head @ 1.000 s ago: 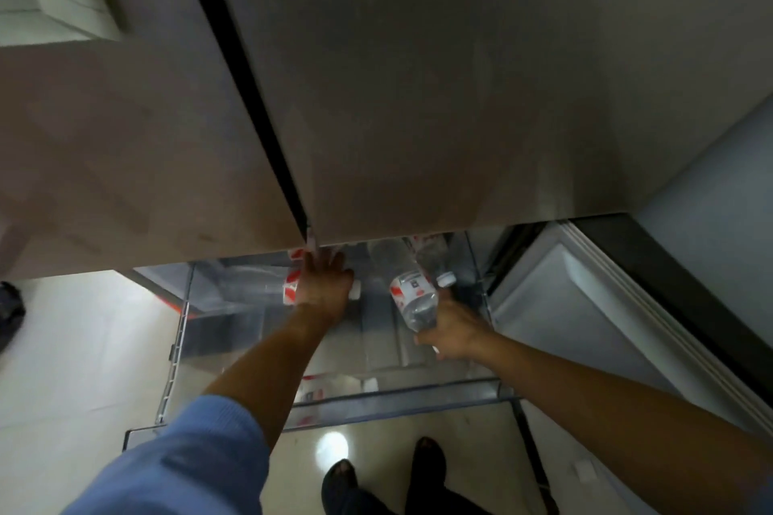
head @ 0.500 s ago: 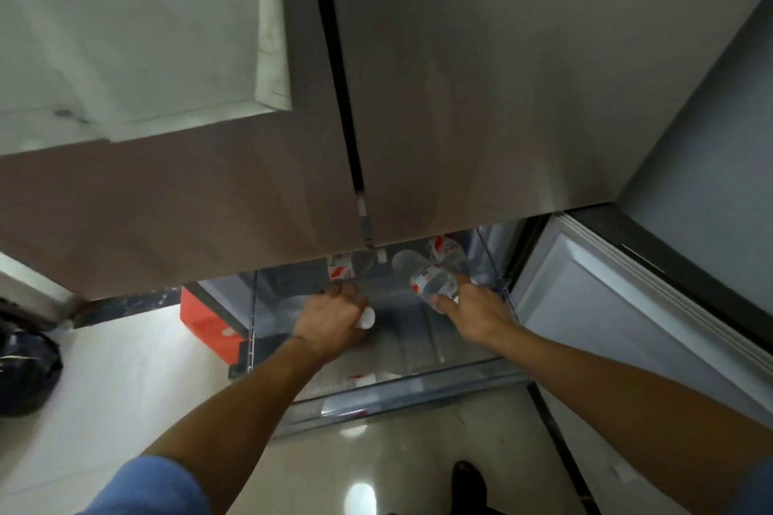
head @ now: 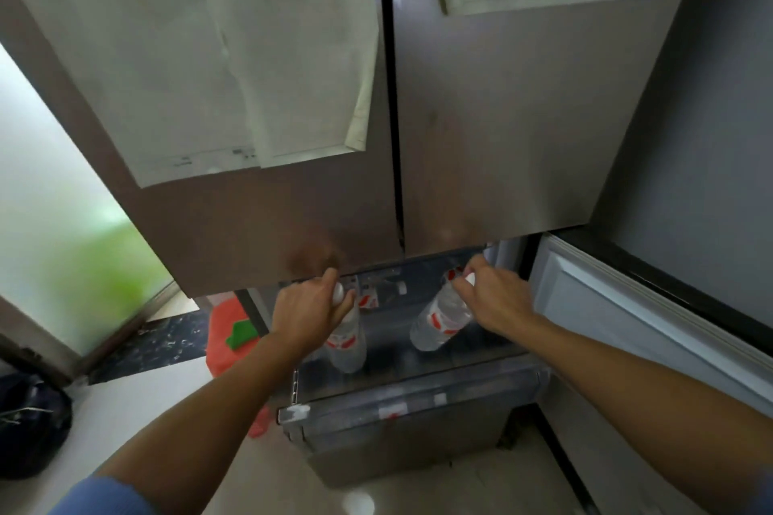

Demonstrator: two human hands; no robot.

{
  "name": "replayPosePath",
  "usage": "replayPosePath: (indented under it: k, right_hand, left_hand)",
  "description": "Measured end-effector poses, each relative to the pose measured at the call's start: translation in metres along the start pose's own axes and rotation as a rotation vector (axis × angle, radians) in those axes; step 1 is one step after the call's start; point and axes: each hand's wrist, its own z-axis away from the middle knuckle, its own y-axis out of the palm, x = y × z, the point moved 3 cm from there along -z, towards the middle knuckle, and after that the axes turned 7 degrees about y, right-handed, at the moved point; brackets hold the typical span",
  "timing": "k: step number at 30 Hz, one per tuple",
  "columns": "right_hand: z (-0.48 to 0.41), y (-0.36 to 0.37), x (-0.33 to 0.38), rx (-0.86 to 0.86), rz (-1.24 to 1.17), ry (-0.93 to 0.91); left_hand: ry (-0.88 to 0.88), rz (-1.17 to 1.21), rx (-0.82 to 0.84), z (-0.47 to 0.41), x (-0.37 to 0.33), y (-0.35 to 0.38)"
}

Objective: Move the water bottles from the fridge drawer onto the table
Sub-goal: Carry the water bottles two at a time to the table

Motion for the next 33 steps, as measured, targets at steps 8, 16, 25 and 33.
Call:
replayPosePath:
  k: [8, 16, 25, 33]
  right_hand:
    - [0.037, -0.072, 0.037, -0.210, -0.047, -0.262]
    - [0.115, -0.075, 0.077, -0.139, -0.197, -0.515]
    - [0.283, 0.001, 0.178, 0.050, -0.067, -0.985]
    - [0.477, 0.055, 0.302, 0.166, 0.030, -1.362]
  left_hand:
    - [-0.138, 0.004, -0.248, 0.044, -0.019, -0.076]
    - [-0.442, -0.091, -0.367, 0.185, -0.044, -0.144]
    - [-0.831, -0.199, -0.131, 0.417, -0.048, -0.177]
    - [-1.156, -0.258, -0.091, 0.654, -0.047, -0.224]
